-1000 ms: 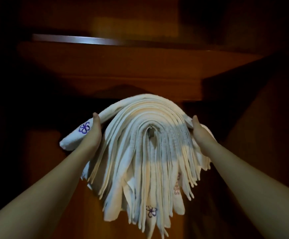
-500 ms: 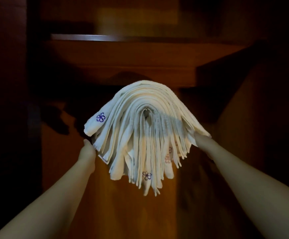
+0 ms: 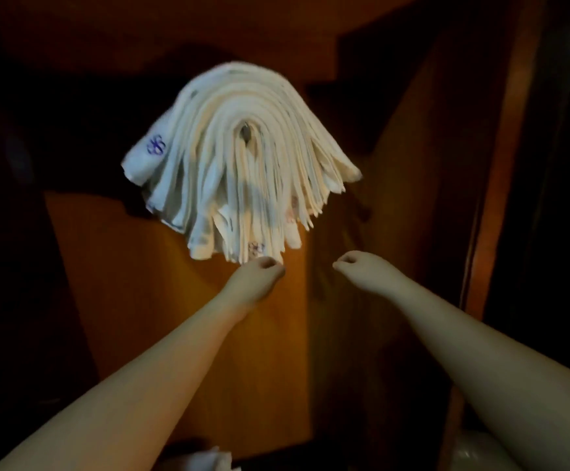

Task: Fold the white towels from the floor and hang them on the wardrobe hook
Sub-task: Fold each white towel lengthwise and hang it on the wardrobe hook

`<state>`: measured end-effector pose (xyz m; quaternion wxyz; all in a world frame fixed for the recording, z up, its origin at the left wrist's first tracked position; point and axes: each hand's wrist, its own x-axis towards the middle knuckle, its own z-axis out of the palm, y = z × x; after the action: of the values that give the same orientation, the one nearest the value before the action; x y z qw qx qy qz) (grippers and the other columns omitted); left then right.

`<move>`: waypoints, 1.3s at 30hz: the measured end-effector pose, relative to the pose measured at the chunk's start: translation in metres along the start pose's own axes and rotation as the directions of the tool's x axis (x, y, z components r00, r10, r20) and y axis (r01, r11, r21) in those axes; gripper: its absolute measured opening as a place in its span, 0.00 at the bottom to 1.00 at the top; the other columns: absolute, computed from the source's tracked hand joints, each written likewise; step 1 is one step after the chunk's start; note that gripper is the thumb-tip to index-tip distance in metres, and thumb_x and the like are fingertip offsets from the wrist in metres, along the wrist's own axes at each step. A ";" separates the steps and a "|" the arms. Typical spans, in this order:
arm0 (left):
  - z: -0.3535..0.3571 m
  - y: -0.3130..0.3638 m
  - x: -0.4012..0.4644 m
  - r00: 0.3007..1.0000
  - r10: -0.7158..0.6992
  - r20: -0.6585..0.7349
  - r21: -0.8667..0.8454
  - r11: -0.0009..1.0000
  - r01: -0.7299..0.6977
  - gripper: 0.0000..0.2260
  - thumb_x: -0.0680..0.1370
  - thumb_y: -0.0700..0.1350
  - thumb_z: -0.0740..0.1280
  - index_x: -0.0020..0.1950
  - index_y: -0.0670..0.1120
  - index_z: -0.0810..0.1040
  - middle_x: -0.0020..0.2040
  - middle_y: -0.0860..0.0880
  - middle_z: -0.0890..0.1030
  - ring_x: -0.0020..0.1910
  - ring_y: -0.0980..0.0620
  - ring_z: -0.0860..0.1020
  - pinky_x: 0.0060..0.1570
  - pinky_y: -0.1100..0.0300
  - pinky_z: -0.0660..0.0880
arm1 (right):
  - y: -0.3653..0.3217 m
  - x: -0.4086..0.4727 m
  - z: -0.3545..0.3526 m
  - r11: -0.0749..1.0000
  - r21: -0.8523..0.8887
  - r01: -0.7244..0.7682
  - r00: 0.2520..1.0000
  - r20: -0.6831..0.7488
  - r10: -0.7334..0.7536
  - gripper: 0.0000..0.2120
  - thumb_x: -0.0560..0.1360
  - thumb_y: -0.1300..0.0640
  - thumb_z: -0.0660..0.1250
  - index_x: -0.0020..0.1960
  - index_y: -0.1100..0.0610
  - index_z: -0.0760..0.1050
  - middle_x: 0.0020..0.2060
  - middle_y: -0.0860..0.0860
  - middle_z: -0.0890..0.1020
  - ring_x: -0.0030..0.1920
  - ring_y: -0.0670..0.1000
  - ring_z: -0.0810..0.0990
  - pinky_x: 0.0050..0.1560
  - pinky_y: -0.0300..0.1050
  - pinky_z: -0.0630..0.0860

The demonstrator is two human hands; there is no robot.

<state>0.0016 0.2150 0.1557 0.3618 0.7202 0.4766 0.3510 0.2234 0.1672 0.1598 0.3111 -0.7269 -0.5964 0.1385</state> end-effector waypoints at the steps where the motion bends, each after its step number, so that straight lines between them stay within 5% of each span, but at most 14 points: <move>1: 0.008 -0.002 -0.010 0.999 0.028 0.038 0.053 0.998 -0.030 0.17 0.82 0.51 0.64 0.68 0.46 0.78 0.55 0.48 0.81 0.52 0.50 0.80 0.54 0.53 0.78 | 0.007 -0.018 0.007 1.000 -0.008 -0.022 1.000 -0.002 0.022 0.17 0.82 0.45 0.60 0.67 0.51 0.76 0.52 0.45 0.77 0.48 0.44 0.75 0.45 0.43 0.71; 4: 0.034 -0.017 -0.042 0.988 0.096 0.123 0.181 0.976 -0.118 0.12 0.83 0.52 0.62 0.62 0.49 0.78 0.45 0.54 0.79 0.39 0.57 0.76 0.38 0.62 0.72 | 0.029 -0.072 0.031 0.994 -0.043 -0.100 0.995 -0.006 0.100 0.19 0.83 0.45 0.60 0.70 0.51 0.74 0.53 0.47 0.81 0.46 0.47 0.79 0.43 0.42 0.73; 6: 0.052 -0.034 -0.063 0.975 0.094 0.201 0.238 0.961 -0.141 0.10 0.83 0.52 0.61 0.62 0.51 0.77 0.41 0.57 0.76 0.36 0.60 0.74 0.35 0.63 0.70 | 0.048 -0.108 0.052 0.986 -0.071 -0.151 0.988 -0.004 0.151 0.20 0.83 0.44 0.60 0.71 0.52 0.73 0.51 0.46 0.81 0.43 0.46 0.80 0.39 0.40 0.73; 8: 0.072 -0.056 -0.085 0.950 0.075 0.302 0.268 0.950 -0.160 0.12 0.83 0.52 0.61 0.64 0.50 0.77 0.43 0.56 0.77 0.35 0.60 0.74 0.33 0.63 0.71 | 0.069 -0.142 0.074 0.975 -0.094 -0.201 0.979 0.002 0.202 0.22 0.82 0.44 0.60 0.73 0.52 0.72 0.59 0.48 0.81 0.48 0.45 0.79 0.43 0.38 0.72; 13: 0.128 -0.110 -0.141 0.854 0.070 0.515 0.277 0.930 -0.243 0.16 0.85 0.51 0.60 0.70 0.47 0.74 0.58 0.51 0.77 0.44 0.59 0.75 0.37 0.64 0.69 | 0.132 -0.233 0.127 0.923 -0.120 -0.365 0.929 0.026 0.370 0.22 0.82 0.43 0.60 0.72 0.52 0.73 0.67 0.50 0.78 0.60 0.49 0.77 0.54 0.39 0.66; 18: 0.196 -0.149 -0.189 0.700 -0.002 0.714 0.299 0.905 -0.303 0.18 0.85 0.51 0.59 0.73 0.47 0.72 0.67 0.47 0.77 0.61 0.50 0.76 0.58 0.54 0.75 | 0.200 -0.332 0.171 0.825 -0.125 -0.552 0.827 0.049 0.561 0.21 0.81 0.47 0.63 0.71 0.53 0.74 0.71 0.53 0.75 0.69 0.54 0.74 0.63 0.45 0.68; 22: 0.268 -0.173 -0.224 0.608 -0.076 0.790 0.334 0.886 -0.322 0.17 0.84 0.51 0.61 0.71 0.48 0.74 0.65 0.48 0.77 0.58 0.51 0.77 0.56 0.53 0.75 | 0.255 -0.401 0.190 0.713 -0.159 -0.683 0.710 0.087 0.699 0.22 0.82 0.47 0.63 0.74 0.53 0.72 0.74 0.53 0.72 0.73 0.55 0.70 0.72 0.48 0.66; 29: 0.423 -0.169 -0.262 0.438 -0.140 0.888 0.334 0.852 -0.404 0.17 0.83 0.52 0.59 0.70 0.50 0.74 0.66 0.47 0.78 0.54 0.48 0.79 0.54 0.52 0.77 | 0.370 -0.489 0.171 0.534 -0.127 -0.836 0.525 0.100 0.845 0.23 0.82 0.48 0.62 0.74 0.54 0.71 0.74 0.51 0.72 0.70 0.55 0.73 0.69 0.48 0.69; 36: 0.599 -0.131 -0.288 0.355 -0.154 0.922 0.328 0.798 -0.507 0.15 0.83 0.49 0.60 0.66 0.46 0.78 0.66 0.45 0.78 0.60 0.45 0.77 0.47 0.60 0.66 | 0.509 -0.540 0.122 0.385 -0.069 -0.920 0.377 0.109 0.920 0.22 0.81 0.48 0.63 0.72 0.55 0.73 0.71 0.52 0.75 0.69 0.55 0.74 0.68 0.50 0.71; 39: 0.662 -0.123 -0.295 0.335 -0.219 0.916 0.372 0.777 -0.508 0.13 0.83 0.48 0.61 0.62 0.45 0.78 0.62 0.44 0.79 0.56 0.43 0.78 0.49 0.56 0.73 | 0.560 -0.556 0.105 0.327 -0.053 -0.943 0.317 0.142 0.938 0.22 0.81 0.48 0.62 0.72 0.54 0.73 0.72 0.52 0.74 0.69 0.55 0.74 0.68 0.50 0.71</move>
<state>0.4237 -0.1510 -0.3226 0.2789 0.9026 0.1958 -0.2632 0.4618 -0.3863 -0.3607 0.1425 -0.9192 -0.0826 0.3576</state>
